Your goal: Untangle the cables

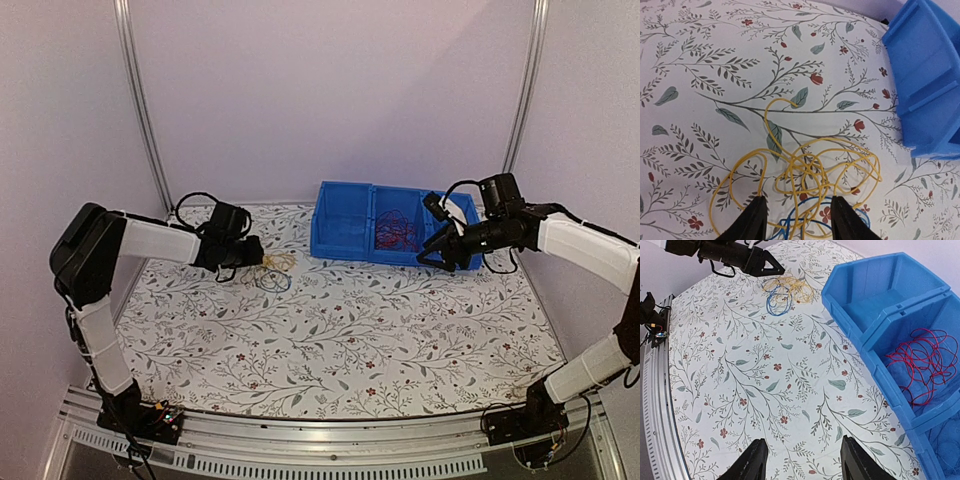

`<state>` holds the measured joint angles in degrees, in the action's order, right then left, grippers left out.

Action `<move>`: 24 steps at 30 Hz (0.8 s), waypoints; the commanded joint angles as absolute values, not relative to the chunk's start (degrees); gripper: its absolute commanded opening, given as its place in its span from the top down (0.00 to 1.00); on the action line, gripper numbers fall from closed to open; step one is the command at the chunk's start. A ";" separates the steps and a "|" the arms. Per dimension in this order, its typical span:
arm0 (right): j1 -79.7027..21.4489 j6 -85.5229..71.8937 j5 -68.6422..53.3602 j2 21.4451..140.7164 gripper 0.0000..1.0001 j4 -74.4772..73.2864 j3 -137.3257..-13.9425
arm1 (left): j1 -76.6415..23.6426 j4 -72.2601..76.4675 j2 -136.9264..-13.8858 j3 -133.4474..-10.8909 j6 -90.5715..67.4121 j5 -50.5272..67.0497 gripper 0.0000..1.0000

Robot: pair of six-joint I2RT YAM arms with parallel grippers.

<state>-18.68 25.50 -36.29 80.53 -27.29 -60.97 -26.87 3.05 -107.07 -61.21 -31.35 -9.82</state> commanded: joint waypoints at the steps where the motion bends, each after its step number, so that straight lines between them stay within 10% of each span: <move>1: -18.39 25.11 -41.27 79.38 0.46 -22.88 -60.75 | -26.15 -7.17 -109.59 -68.07 -25.63 -13.55 0.58; 24: -18.43 26.01 -41.57 78.84 0.46 -24.18 -61.25 | -25.69 -26.50 -111.73 -75.45 -6.01 -10.60 0.76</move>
<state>-18.68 25.54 -40.88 80.05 -24.38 -60.97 -26.33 -24.75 -110.52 -74.43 -7.79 -10.52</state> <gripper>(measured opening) 0.537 0.251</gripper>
